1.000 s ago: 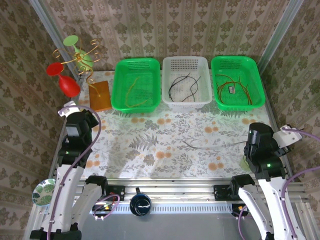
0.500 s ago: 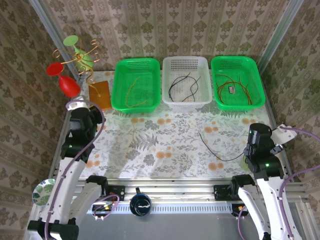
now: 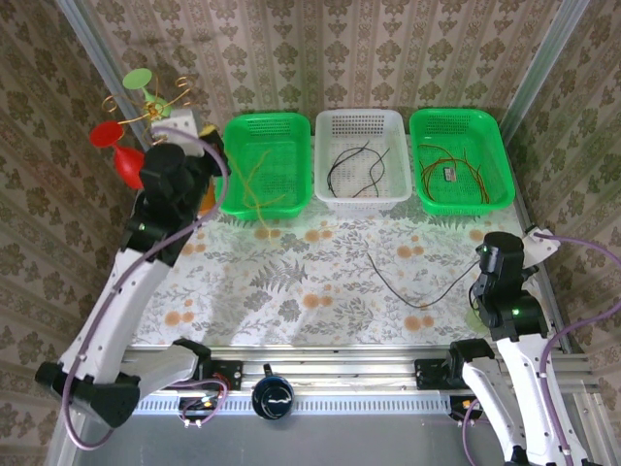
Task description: Untangle the cables
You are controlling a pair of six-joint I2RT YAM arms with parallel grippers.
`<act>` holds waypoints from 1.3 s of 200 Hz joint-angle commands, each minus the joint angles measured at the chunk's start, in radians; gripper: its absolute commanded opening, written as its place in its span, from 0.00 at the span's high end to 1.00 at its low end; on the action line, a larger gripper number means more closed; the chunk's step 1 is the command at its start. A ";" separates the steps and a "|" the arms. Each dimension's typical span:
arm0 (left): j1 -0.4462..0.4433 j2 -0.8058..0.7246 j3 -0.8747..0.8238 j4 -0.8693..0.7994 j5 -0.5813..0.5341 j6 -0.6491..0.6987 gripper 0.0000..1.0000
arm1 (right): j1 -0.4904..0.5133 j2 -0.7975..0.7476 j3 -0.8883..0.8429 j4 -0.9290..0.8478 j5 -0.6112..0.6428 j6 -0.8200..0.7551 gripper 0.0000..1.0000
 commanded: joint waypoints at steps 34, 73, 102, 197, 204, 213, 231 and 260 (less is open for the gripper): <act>-0.004 0.218 0.323 0.109 0.035 0.148 1.00 | 0.000 0.012 0.025 0.060 -0.090 0.046 1.00; -0.004 0.367 0.554 0.214 0.023 0.266 1.00 | 0.002 0.081 0.064 0.085 -0.135 0.039 1.00; 0.011 0.460 0.687 0.319 0.020 0.336 1.00 | 0.003 0.098 0.058 0.106 -0.164 0.056 1.00; 0.099 0.723 1.151 0.301 0.202 0.431 1.00 | 0.009 0.116 0.069 0.118 -0.189 0.055 1.00; 0.107 0.729 1.151 0.313 0.209 0.430 1.00 | 0.009 0.117 0.071 0.119 -0.189 0.056 1.00; 0.117 0.735 1.149 0.308 0.206 0.415 1.00 | 0.010 0.120 0.073 0.120 -0.192 0.055 1.00; 0.126 0.726 1.081 0.287 0.202 0.391 1.00 | 0.010 0.122 0.074 0.120 -0.194 0.056 1.00; 0.129 0.680 0.797 0.316 0.232 0.392 1.00 | 0.013 0.120 0.073 0.116 -0.197 0.053 1.00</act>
